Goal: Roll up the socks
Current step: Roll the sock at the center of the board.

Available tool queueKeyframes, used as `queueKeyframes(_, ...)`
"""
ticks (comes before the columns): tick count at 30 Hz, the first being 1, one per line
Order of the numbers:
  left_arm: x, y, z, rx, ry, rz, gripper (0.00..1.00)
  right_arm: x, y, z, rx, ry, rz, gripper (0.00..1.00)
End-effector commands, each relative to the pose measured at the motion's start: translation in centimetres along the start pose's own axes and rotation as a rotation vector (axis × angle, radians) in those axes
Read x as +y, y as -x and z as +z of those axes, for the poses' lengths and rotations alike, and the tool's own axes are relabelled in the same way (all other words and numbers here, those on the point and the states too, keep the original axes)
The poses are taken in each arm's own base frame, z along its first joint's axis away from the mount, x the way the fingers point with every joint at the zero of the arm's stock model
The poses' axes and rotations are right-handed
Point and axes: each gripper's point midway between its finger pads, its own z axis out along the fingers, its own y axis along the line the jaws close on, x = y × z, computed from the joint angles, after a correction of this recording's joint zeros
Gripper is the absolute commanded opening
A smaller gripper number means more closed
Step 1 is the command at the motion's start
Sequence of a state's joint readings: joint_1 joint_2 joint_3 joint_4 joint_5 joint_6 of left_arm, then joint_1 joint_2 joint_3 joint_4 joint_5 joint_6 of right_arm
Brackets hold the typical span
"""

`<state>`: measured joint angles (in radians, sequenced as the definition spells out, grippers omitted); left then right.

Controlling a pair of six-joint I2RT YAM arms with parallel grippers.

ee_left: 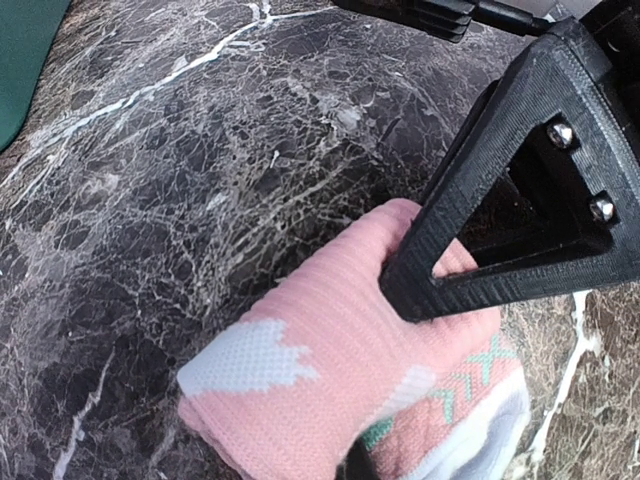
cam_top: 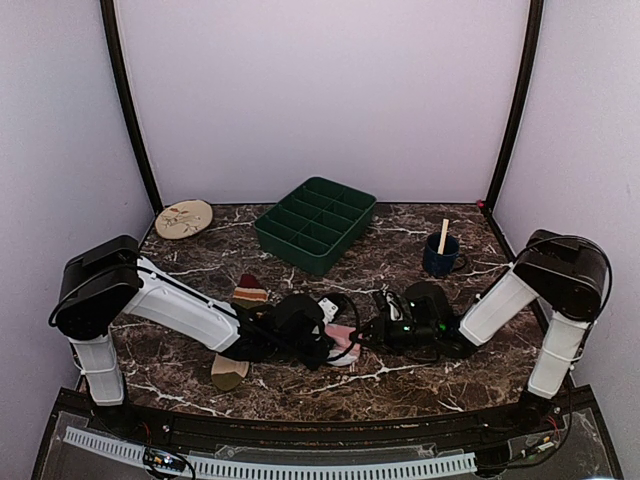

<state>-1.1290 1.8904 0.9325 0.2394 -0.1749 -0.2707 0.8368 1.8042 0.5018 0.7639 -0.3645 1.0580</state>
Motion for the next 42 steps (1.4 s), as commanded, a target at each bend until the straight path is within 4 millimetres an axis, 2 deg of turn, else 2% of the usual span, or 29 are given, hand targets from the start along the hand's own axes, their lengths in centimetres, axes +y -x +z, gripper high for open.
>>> queueKeyframes(1, 1.6, -9.9, 0.7, 0.332, 0.041, 0.026, 0.00, -2.0, -2.9, 0.2, 0.103, -0.026, 0.026, 0.06)
queueKeyframes(3, 1.3, -10.0, 0.6, 0.354, 0.037, 0.007, 0.00, -1.8, -2.7, 0.1, 0.093, -0.014, 0.017, 0.00)
queueKeyframes(7, 0.3, -10.0, -0.2, 0.421, 0.001, -0.053, 0.00, -1.6, -1.8, -0.2, 0.049, -0.018, -0.030, 0.00)
queueKeyframes(10, -0.7, -10.0, -1.4, 0.480, -0.037, -0.116, 0.08, -1.3, -0.9, -0.4, 0.014, -0.039, -0.096, 0.00)
queueKeyframes(14, -1.6, -9.0, -3.6, 0.525, -0.065, -0.183, 0.19, -1.2, 0.2, -0.7, -0.034, -0.080, -0.191, 0.00)
queueKeyframes(19, -2.3, -6.1, -6.6, 0.545, -0.087, -0.239, 0.42, -0.8, 1.1, -0.8, -0.082, -0.124, -0.312, 0.00)
queueKeyframes(26, -1.8, -2.3, -9.2, 0.567, -0.158, -0.351, 0.55, 0.1, 0.6, -0.7, -0.123, -0.182, -0.470, 0.00)
queueKeyframes(33, 0.9, 2.5, -10.2, 0.496, -0.262, -0.515, 0.59, 1.0, -1.0, -0.6, -0.138, -0.237, -0.644, 0.00)
queueKeyframes(36, 1.2, 4.2, -10.1, 0.492, -0.332, -0.559, 0.60, 1.4, -1.6, -0.7, -0.158, -0.264, -0.712, 0.00)
queueKeyframes(38, 0.8, 5.3, -9.9, 0.500, -0.375, -0.566, 0.61, 1.7, -2.2, -0.6, -0.168, -0.283, -0.762, 0.00)
queueKeyframes(42, -0.7, 5.9, -9.2, 0.560, -0.461, -0.587, 0.65, 1.5, -2.7, -0.9, -0.204, -0.333, -0.823, 0.00)
